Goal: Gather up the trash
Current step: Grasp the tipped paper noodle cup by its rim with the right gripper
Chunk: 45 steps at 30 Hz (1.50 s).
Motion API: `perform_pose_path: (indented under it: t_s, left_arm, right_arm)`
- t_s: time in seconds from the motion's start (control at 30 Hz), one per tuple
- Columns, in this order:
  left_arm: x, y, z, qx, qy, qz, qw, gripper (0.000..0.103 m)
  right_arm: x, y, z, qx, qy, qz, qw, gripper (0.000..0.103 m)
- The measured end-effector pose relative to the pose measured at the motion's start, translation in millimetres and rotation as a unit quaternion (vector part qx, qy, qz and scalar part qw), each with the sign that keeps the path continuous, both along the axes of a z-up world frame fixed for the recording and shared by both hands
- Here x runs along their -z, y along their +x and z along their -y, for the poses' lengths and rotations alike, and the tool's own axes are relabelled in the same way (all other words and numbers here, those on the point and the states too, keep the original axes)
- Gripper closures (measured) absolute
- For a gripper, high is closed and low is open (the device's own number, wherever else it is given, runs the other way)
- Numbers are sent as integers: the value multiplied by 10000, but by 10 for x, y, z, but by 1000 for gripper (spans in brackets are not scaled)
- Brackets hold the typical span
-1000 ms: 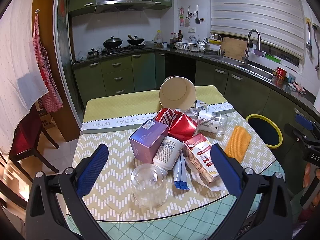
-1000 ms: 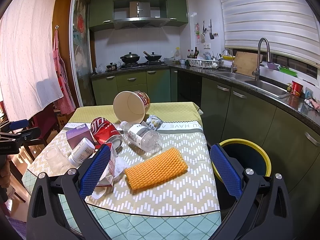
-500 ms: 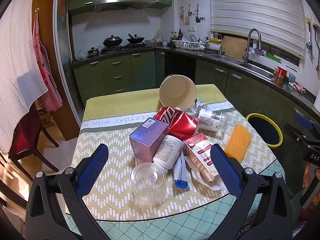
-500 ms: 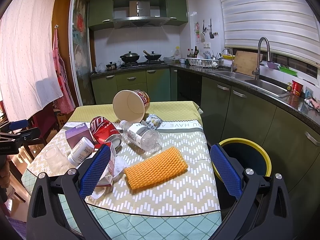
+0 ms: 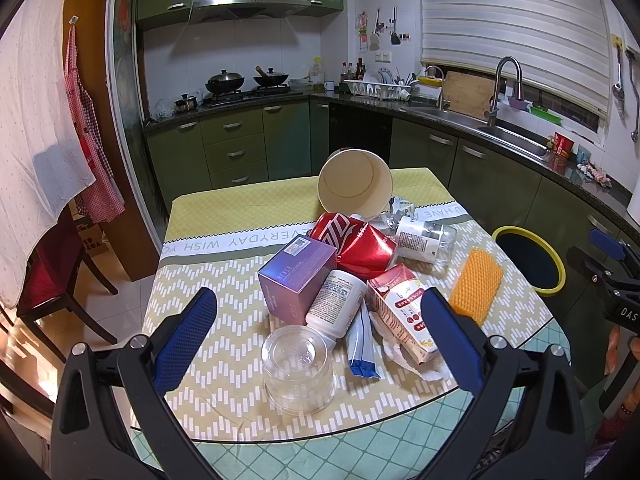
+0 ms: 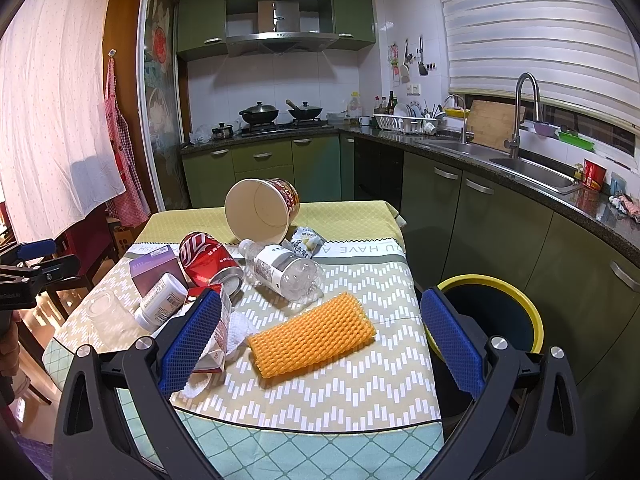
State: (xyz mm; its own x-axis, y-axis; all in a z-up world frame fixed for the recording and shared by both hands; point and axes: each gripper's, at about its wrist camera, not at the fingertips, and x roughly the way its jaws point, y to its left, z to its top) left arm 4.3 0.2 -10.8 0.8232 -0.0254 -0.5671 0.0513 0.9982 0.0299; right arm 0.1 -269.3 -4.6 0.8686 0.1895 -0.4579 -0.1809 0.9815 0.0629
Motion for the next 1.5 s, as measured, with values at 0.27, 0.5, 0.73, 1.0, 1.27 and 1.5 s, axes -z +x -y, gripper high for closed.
perform_pose_path:
  t_s: [0.27,0.5,0.73,1.0,1.27,1.5]
  left_arm:
    - [58,133,-46,17,-62,-111,9999,6]
    - [32,568,-137,115,-71,-90,9999,6]
    - [-56,1264,-307,97,-178,40,9998,6]
    - [58,1893,-483,-145,-108,80,9998,6]
    - [172,2029,-661,-99,-462,-132,9988,6]
    - [134,1970,-688,-106,-420,-56,9990,6]
  right_arm:
    - [40,148,-29,-5,-13,-106,9999,5]
    - [5,588,-178,-125,-201,-108,9997,5]
    - [-57,1460,-557,-340,-624,30,9975,5]
    - [47,2503,-965,-724,-859,-338,9931,5]
    - [318,3438,-1246,-710,-1109,-990,9863,27]
    - [567,3902,-1441,-603,-1292,-1296,9813,41]
